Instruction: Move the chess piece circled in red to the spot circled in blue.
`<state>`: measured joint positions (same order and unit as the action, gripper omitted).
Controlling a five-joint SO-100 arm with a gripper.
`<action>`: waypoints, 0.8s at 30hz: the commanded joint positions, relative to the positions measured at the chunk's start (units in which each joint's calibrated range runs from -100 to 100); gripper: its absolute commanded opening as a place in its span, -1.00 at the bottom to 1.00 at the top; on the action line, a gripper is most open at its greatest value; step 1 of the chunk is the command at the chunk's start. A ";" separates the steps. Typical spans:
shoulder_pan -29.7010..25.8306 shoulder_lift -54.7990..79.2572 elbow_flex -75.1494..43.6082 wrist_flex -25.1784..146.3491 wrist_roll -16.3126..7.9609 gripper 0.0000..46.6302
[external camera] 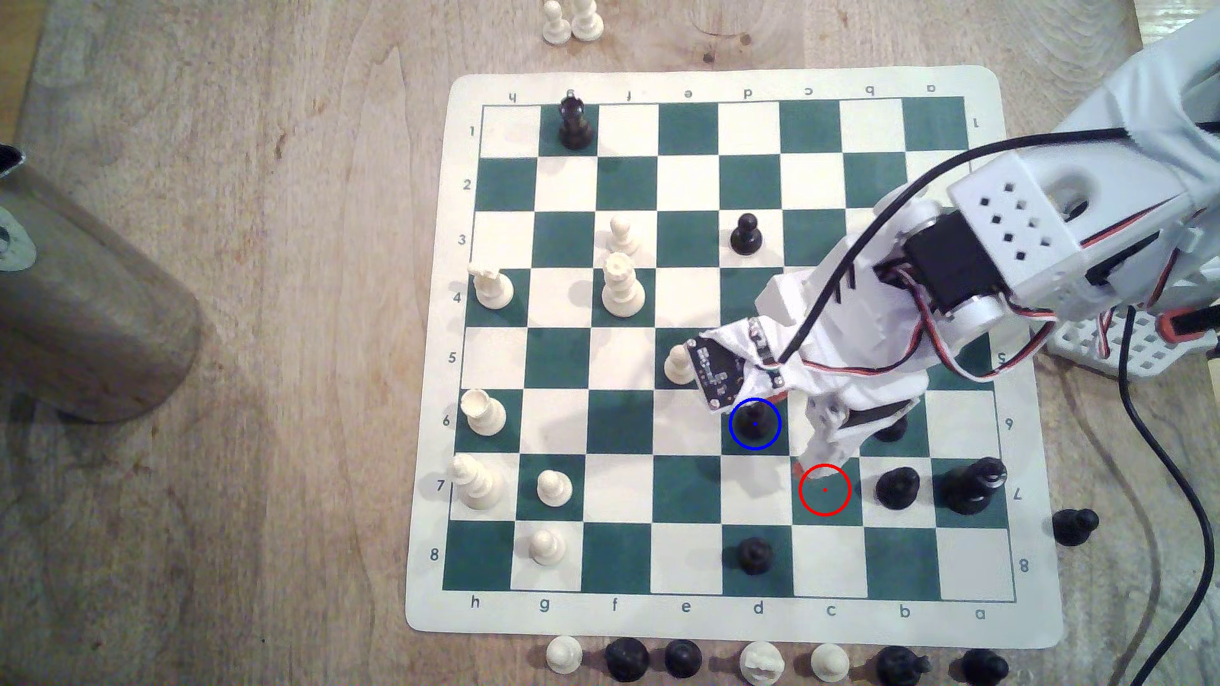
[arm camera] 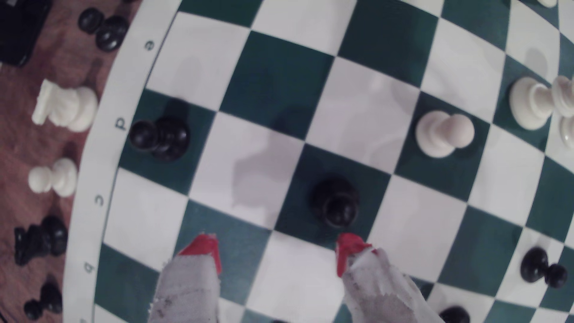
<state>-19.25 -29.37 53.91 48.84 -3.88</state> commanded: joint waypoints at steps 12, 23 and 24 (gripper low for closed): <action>-1.05 -23.69 -1.51 15.77 1.03 -0.12; 4.50 -40.84 13.27 12.99 3.22 -0.94; 4.97 -42.19 14.27 11.93 3.22 -0.95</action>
<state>-15.78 -64.89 66.20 63.59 -0.90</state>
